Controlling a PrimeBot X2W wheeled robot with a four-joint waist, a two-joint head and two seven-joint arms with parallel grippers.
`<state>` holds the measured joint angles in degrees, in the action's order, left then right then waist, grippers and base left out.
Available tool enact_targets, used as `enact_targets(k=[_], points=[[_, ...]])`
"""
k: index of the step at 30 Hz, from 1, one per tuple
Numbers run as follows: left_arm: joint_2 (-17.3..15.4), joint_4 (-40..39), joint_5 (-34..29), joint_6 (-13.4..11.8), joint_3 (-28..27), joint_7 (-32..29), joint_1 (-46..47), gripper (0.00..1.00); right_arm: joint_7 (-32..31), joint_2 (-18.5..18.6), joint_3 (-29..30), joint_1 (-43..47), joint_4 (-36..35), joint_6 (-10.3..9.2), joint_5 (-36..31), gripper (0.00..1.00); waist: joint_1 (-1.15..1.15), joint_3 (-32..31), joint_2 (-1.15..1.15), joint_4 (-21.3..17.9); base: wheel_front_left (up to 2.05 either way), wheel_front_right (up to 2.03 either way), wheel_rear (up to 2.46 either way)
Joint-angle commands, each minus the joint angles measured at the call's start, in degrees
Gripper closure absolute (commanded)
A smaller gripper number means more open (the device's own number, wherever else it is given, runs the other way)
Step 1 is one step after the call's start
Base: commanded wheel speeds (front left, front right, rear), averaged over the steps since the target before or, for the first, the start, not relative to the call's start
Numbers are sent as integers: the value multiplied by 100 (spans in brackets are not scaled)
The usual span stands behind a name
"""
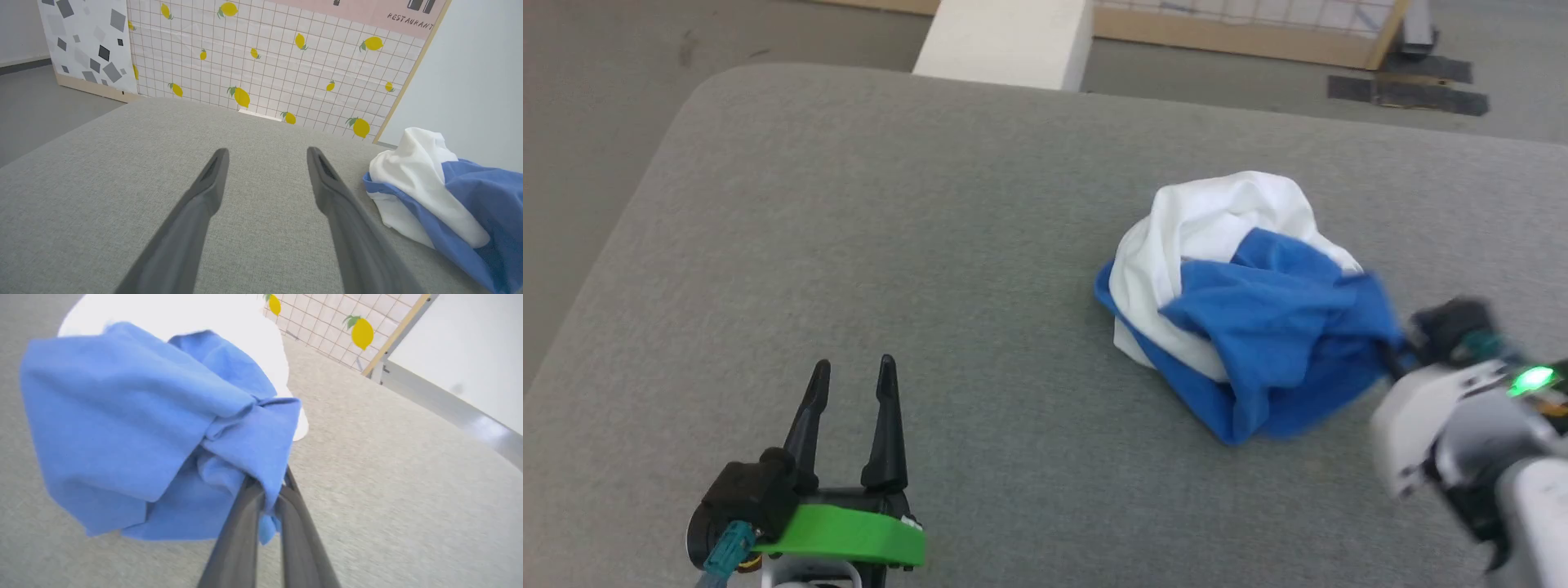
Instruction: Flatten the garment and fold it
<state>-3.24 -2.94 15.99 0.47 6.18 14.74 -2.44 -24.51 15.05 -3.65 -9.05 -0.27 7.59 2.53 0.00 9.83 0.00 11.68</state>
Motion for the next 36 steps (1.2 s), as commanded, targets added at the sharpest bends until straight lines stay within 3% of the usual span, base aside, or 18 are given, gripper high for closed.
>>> enact_targets(k=[1, 2, 8, 14, 15, 16, 17, 21, 26, 31, 36], points=[[31, -23, -55, 18, -14, 26, -37, 0, -7, 150, 152, -181, -144, -10, -42, 100, 0, -226, 0, -347, 0, 0, 0], [32, -28, -63, 10, -31, 26, -29, 0, -119, 465, 623, -337, -459, -10, -73, 100, 0, -242, 0, -491, 0, 0, 0], [34, -17, -19, 1, 10, 26, -20, 0, -410, 610, 1940, 236, -782, -10, -206, 100, 0, -203, 0, -547, 0, 0, 0], [35, 55, -54, 5, 21, 26, -43, 0, -416, -46, 3005, 1427, -489, -10, -269, 100, 0, -115, 0, -435, 0, 0, 0], [35, 108, -88, 12, -5, 26, -51, 0, -263, -439, 3152, 1740, -181, -10, -300, 100, 0, -99, 0, -421, 0, 0, 0], [35, 127, -97, 17, -8, 26, -51, 0, -203, -515, 3161, 1775, -98, -10, -331, 84, 0, -102, 0, -422, 0, 0, 0], [35, 140, -104, 23, -15, 26, -51, 0, -123, -587, 3176, 1773, -32, -10, -355, 0, 0, -109, 0, -428, 0, 0, 0], [35, 175, -133, 30, -33, 26, -50, 0, 255, -751, 3126, 1515, -58, -10, -455, 0, 0, -162, 0, -471, 0, 0, 0], [35, 153, -147, 27, -24, 26, -55, 0, 357, -681, 2570, 1110, -835, -10, -284, 0, 0, -183, 0, -528, 0, 0, 0], [35, 121, -93, 26, 69, 26, 18, 0, -170, -552, 1594, 1077, -1454, -10, 61, 0, 0, -66, 0, -470, 0, 0, 0], [35, 128, -40, 21, 136, 26, 113, 0, -706, -578, 1062, 1318, -1297, -10, 243, 0, 0, 95, 0, -315, 0, 0, 0]])
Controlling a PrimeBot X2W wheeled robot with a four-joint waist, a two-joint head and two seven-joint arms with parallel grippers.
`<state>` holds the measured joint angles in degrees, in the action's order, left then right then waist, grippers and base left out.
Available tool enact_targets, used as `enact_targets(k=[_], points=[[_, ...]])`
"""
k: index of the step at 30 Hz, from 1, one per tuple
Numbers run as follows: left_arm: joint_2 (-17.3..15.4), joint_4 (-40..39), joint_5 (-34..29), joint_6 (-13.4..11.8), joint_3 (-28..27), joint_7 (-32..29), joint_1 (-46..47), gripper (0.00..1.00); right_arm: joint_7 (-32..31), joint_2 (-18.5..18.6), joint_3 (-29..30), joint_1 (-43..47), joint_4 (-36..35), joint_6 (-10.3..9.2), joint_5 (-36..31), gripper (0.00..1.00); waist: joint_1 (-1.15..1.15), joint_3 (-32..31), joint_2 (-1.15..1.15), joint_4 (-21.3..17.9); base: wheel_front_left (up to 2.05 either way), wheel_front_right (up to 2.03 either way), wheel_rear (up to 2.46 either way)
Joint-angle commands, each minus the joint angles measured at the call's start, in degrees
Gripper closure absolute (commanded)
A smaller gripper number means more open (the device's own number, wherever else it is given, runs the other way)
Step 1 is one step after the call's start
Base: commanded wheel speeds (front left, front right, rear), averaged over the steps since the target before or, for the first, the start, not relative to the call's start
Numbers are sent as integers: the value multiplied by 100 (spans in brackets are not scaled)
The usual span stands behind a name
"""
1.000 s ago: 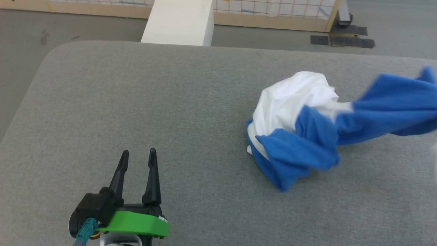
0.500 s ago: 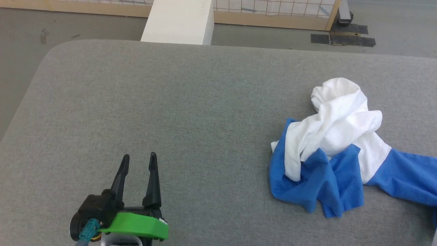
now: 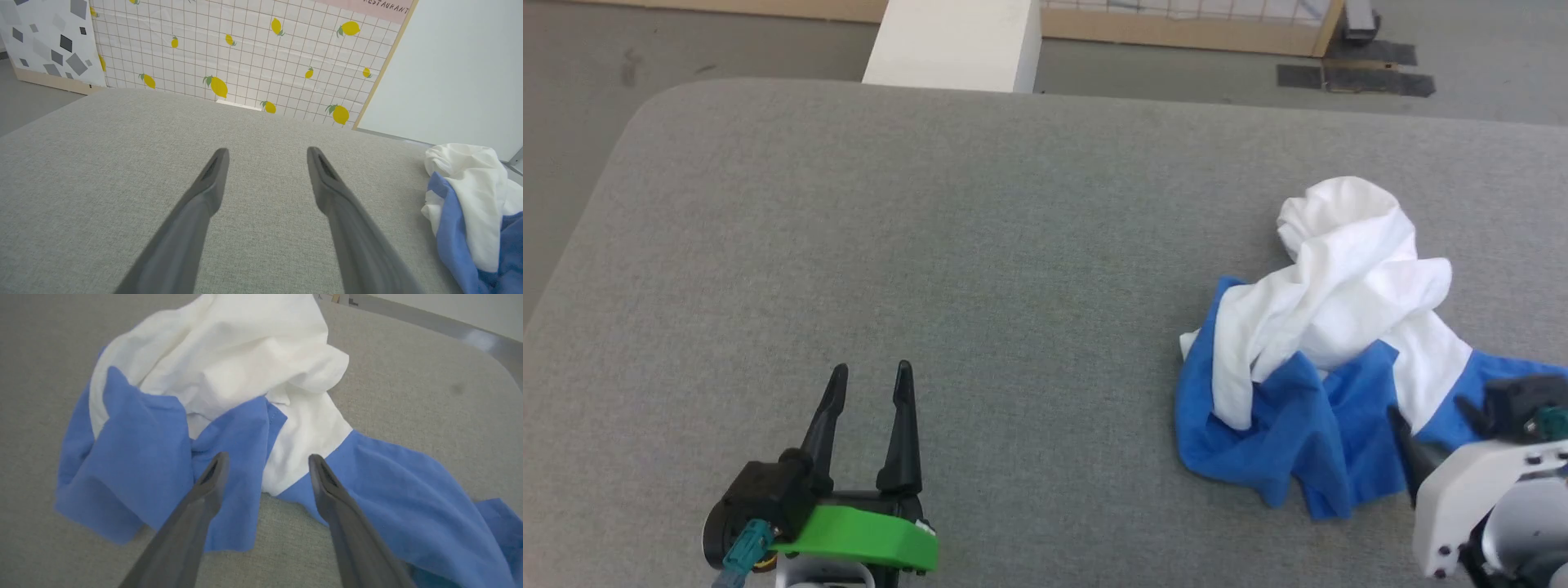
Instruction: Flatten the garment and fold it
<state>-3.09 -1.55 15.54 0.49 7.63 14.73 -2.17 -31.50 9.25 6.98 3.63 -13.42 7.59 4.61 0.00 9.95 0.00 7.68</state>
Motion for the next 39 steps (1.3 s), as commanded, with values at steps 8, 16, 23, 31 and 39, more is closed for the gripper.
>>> enact_targets(k=[8, 16, 23, 31, 39], points=[[21, 14, -13, 34, -36, 27, 185, 0, 130, -72, -107, 119, 667, -10, -48, 50, 0, 254, 0, 302, 0, 0, 0], [21, 66, 40, 3, -37, 27, 210, 0, 429, -59, -267, -264, 542, -10, 58, 100, 0, 97, 0, 340, 0, 0, 0], [21, 78, 44, -16, -125, 27, 147, 0, 307, 127, -1459, -1194, -153, -10, 513, 100, 0, -118, 0, 340, 0, 0, 0], [21, 178, 89, 29, -98, 27, 154, 0, 194, -389, -3318, -2119, 1073, -10, 1035, 100, 0, -165, 0, 738, 0, 0, 0], [21, 380, 172, 25, 129, 27, 98, 0, 549, -556, -4221, -2055, 3001, -10, 1122, 0, 0, -273, 0, 1167, 0, 0, 0]])
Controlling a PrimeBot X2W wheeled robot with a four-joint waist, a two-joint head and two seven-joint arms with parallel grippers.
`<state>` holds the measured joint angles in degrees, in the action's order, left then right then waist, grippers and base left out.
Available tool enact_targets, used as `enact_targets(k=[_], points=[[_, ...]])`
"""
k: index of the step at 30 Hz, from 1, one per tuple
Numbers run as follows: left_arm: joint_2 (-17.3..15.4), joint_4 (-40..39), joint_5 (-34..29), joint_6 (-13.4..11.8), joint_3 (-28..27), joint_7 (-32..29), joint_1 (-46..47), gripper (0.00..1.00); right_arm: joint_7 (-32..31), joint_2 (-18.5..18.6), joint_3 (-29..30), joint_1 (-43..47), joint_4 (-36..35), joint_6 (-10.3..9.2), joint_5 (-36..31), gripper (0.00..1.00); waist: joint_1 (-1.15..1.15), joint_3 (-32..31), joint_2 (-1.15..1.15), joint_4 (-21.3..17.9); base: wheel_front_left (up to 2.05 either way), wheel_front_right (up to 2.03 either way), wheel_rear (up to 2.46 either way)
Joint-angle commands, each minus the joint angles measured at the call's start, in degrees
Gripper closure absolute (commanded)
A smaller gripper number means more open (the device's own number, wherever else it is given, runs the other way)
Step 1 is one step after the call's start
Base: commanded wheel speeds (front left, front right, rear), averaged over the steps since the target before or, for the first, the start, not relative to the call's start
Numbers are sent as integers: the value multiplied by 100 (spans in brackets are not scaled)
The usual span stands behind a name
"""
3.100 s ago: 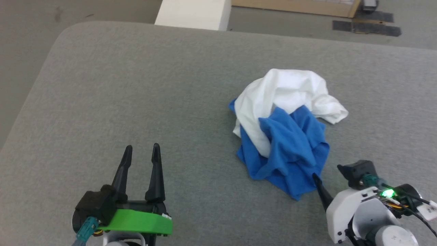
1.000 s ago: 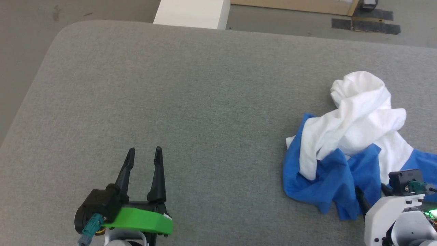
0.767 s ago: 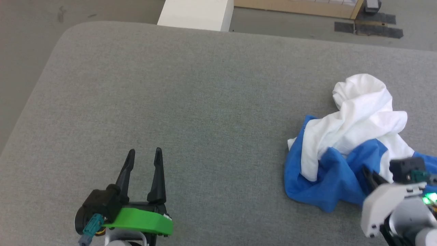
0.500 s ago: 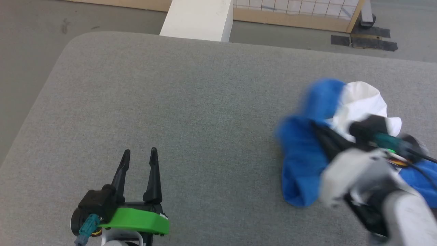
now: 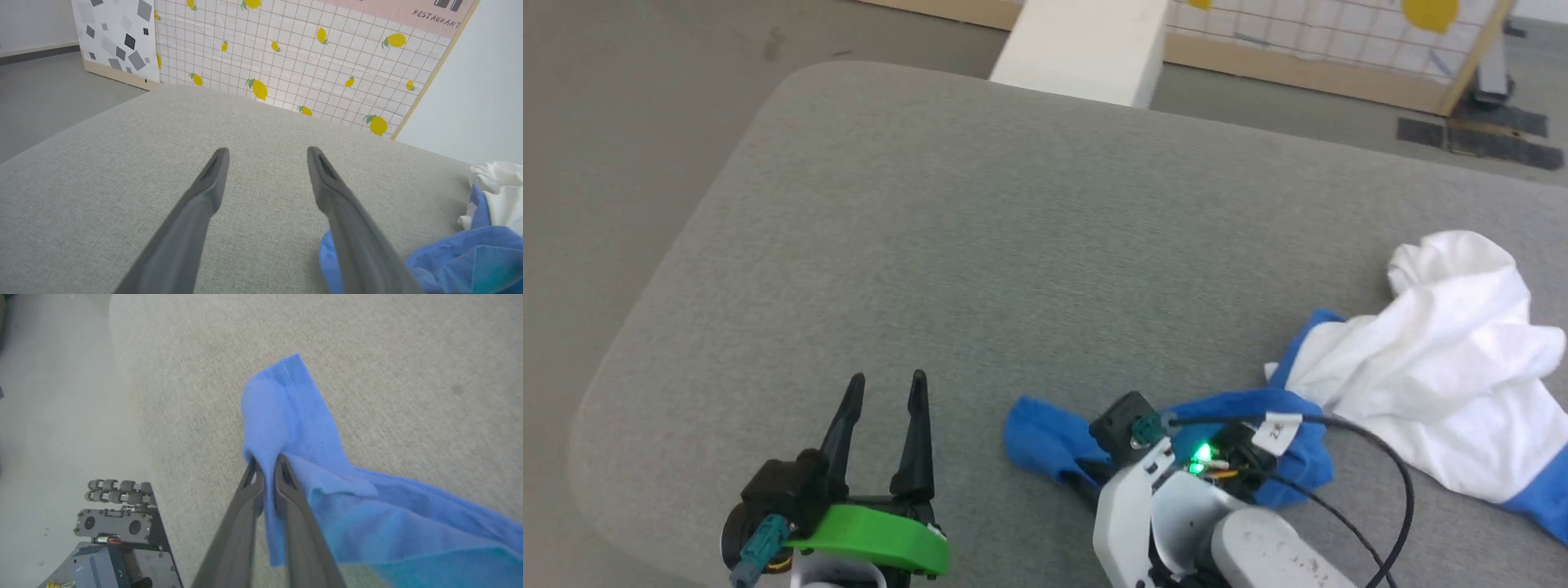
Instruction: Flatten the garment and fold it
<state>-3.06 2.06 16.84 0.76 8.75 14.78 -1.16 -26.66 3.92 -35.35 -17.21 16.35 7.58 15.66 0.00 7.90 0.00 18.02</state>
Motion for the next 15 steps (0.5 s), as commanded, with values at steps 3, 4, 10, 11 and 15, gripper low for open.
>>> enact_targets(k=[3, 4, 10, 11, 15], points=[[18, 57, 46, -28, 30, 22, -61, 0, 362, -57, -6, -46, 327, -9, 91, 0, 0, -153, 0, 109, 0, 0, 0], [18, 59, 45, -35, 20, 22, -90, 0, 459, -67, 19, -103, 334, -9, 149, 0, 0, -196, 0, 60, 0, 0, 0], [-81, -51, -10, -56, -64, 22, -209, 0, 816, -53, 769, -344, -314, -9, 168, 0, 0, -384, 0, -387, 0, 0, 0], [-97, -87, -18, -66, -76, 21, -222, 0, 840, -30, 970, -319, -482, -9, 123, 0, 0, -397, 0, -470, 0, 0, 0], [-169, -254, -49, -91, -84, 0, -256, 0, 872, 156, 2107, 92, -1350, -9, -366, 0, 0, -386, 0, -828, 0, 0, 0]])
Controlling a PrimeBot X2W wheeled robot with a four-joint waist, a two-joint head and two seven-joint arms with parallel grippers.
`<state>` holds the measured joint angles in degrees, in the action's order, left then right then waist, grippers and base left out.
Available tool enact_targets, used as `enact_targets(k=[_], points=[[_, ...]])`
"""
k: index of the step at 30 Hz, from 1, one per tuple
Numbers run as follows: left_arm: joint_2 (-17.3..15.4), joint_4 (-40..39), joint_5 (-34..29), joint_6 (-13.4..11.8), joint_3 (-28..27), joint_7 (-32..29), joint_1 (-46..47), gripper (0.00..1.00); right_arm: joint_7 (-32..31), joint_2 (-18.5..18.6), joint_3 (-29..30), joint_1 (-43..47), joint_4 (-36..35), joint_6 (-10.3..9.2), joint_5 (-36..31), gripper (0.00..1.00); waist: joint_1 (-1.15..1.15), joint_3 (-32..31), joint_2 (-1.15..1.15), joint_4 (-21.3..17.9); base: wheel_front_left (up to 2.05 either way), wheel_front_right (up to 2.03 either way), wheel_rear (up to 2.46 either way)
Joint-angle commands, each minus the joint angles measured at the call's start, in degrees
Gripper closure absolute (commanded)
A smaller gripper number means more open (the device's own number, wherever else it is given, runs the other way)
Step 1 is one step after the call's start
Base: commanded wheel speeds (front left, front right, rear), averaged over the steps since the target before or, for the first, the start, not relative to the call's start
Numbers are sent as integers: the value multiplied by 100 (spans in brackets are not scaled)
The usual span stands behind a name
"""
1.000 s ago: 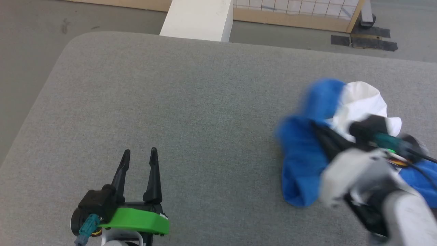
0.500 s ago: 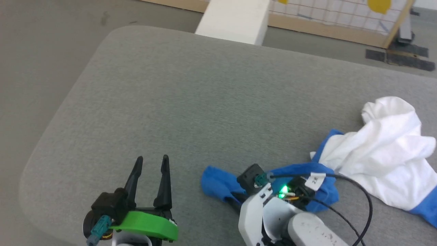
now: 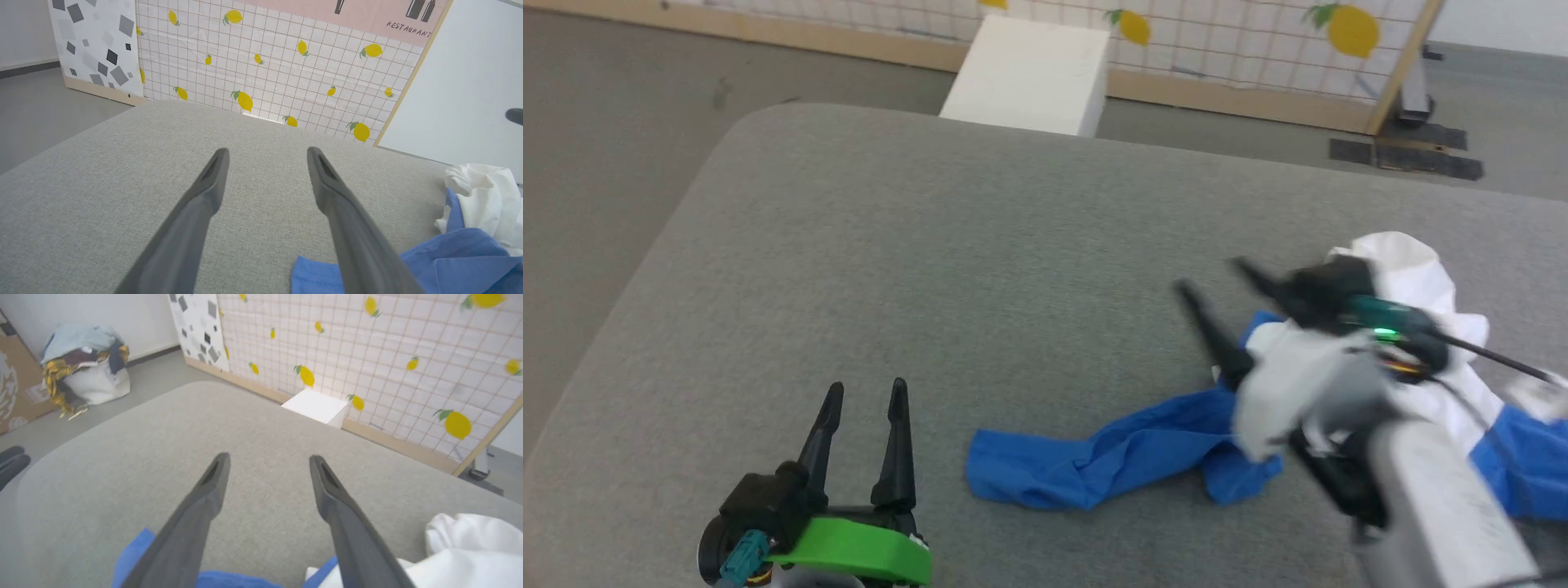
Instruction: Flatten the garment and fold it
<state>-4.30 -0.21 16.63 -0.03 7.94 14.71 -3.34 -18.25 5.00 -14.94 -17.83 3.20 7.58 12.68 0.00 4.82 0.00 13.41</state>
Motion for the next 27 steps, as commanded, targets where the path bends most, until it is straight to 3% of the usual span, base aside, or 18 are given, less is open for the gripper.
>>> enact_targets(k=[1, 8, 12, 16, 20, 24, 25, 27], points=[[-63, -70, -35, -15, -3, 2, -40, 0, 25, 65, 395, 366, -309, -9, -239, 0, 0, -58, 0, -460, 0, 0, 0], [-155, -326, -95, -33, -10, 6, -72, 0, 272, -178, 2232, 2077, -1850, -9, -712, 0, 0, 168, 0, -936, 0, 0, 0], [-252, -420, -186, -46, -6, 9, -89, 0, 677, -208, 2710, 2861, -2139, -9, -226, 0, 0, 311, 0, -1202, 0, 0, 0], [-395, -516, -388, 9, 148, -101, 53, 0, 1085, -211, 2759, 3100, -1997, -9, 25, 0, 0, 445, 0, -1406, 0, 0, 0], [-619, -480, -602, 322, 540, -565, 470, 0, 1314, -211, 2668, 2911, -1889, -9, 19, 0, 0, 575, 0, -1458, 0, 0, 0], [-857, -184, -631, 614, 1089, -1470, 984, 0, 1356, -212, 2605, 2673, -1844, -9, -37, 0, 0, 732, 0, -1428, 0, 0, 0], [-992, 21, -537, 694, 1420, -2059, 1227, 0, 1352, -212, 2567, 2578, -1837, -9, -48, 0, 0, 823, 0, -1406, 0, 0, 0], [-1127, 159, -380, 731, 1748, -2545, 1469, 0, 1335, -212, 2511, 2508, -1831, -9, -37, 0, 0, 915, 0, -1390, 0, 0, 0]])
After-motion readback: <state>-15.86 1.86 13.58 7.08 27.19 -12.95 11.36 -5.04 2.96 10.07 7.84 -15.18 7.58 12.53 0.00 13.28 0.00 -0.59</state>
